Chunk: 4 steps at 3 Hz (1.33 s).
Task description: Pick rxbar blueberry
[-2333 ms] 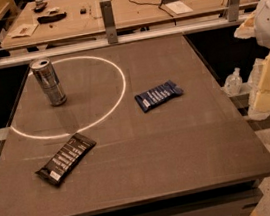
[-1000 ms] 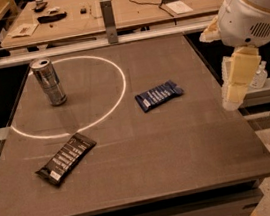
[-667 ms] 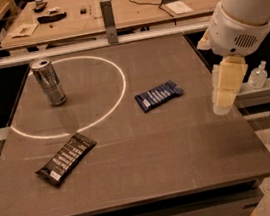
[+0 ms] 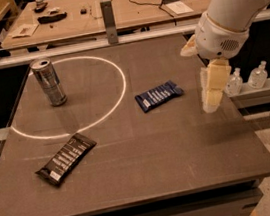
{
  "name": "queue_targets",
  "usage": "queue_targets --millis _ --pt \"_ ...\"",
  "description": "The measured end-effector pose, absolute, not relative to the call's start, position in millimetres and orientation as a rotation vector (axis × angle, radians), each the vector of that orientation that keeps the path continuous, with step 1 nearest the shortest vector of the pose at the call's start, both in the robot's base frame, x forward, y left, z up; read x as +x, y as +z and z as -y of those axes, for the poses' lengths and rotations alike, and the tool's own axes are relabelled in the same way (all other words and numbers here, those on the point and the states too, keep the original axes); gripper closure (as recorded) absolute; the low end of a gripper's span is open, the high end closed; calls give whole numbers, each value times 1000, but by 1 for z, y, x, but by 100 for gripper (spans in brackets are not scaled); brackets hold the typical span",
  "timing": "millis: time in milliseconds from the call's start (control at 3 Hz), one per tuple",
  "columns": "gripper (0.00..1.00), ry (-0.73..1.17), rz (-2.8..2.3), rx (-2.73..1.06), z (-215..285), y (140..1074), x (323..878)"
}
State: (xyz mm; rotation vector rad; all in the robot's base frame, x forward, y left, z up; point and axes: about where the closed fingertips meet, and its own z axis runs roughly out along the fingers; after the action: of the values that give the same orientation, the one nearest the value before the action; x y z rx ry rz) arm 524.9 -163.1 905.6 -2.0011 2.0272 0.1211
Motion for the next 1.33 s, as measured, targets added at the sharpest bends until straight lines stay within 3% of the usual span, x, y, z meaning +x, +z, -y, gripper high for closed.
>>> queue_targets --millis 1333 --pt "0 192 -1846 -2191 108 879 571"
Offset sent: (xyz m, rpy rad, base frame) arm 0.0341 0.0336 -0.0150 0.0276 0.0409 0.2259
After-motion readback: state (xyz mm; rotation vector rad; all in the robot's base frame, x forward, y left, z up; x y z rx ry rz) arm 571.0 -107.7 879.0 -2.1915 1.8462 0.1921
